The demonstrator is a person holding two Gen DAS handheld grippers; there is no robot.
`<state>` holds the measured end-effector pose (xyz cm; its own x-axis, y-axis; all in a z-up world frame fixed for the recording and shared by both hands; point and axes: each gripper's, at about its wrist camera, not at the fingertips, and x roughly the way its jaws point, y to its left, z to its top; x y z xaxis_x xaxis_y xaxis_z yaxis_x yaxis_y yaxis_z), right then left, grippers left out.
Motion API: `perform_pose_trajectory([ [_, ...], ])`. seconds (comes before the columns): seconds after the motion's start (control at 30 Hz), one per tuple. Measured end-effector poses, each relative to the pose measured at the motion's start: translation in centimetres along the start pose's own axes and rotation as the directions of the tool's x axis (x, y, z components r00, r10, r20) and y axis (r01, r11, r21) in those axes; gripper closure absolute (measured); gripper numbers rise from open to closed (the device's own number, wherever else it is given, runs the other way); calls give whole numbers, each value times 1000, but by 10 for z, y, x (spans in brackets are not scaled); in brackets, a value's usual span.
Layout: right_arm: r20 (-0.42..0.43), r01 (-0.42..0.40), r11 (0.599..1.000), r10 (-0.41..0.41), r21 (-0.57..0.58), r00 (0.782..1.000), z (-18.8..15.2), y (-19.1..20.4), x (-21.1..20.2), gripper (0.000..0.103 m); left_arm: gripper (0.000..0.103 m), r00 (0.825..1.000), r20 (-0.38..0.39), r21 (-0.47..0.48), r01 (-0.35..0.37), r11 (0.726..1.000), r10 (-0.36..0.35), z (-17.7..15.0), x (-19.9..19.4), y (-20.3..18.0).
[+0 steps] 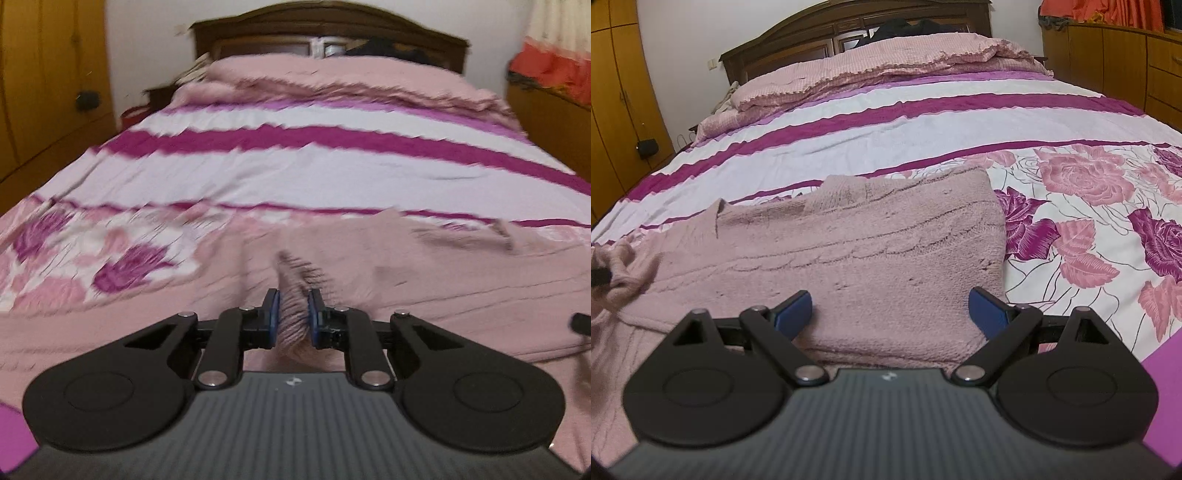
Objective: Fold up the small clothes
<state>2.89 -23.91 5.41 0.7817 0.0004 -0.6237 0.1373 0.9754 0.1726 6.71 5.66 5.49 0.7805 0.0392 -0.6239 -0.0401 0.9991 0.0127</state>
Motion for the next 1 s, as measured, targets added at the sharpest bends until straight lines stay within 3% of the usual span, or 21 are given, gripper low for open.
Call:
perform_pose_trajectory([
  [0.1,0,1,1000,-1,-1,1000,0,0,0,10,84,996,-19,-11,-85,996,85,-4,7,15],
  [0.2,0,2,1000,-2,-3,1000,0,0,1,10,84,997,-26,-48,-80,996,79,-4,5,31],
  [0.37,0,3,1000,-3,-5,1000,0,0,1,10,84,1000,7,-68,-7,998,7,1,-13,32],
  [0.63,1,0,1000,0,-1,1000,0,0,1,10,84,985,-2,19,173,985,-173,-2,-17,-17],
  [0.73,0,-4,1000,4,6,1000,0,-2,2,11,84,991,-45,44,130,990,-128,-7,5,-23],
  [0.8,-9,-10,1000,10,11,1000,2,-3,1,11,84,994,-102,41,38,998,-34,-12,27,-17],
  [0.9,-40,-37,999,37,17,999,12,-7,-3,10,84,991,-116,-26,64,998,-67,-10,29,-2],
  [1.0,-68,-75,997,75,6,995,30,-12,-8,10,84,990,-112,-6,80,997,-80,-3,22,-2],
])
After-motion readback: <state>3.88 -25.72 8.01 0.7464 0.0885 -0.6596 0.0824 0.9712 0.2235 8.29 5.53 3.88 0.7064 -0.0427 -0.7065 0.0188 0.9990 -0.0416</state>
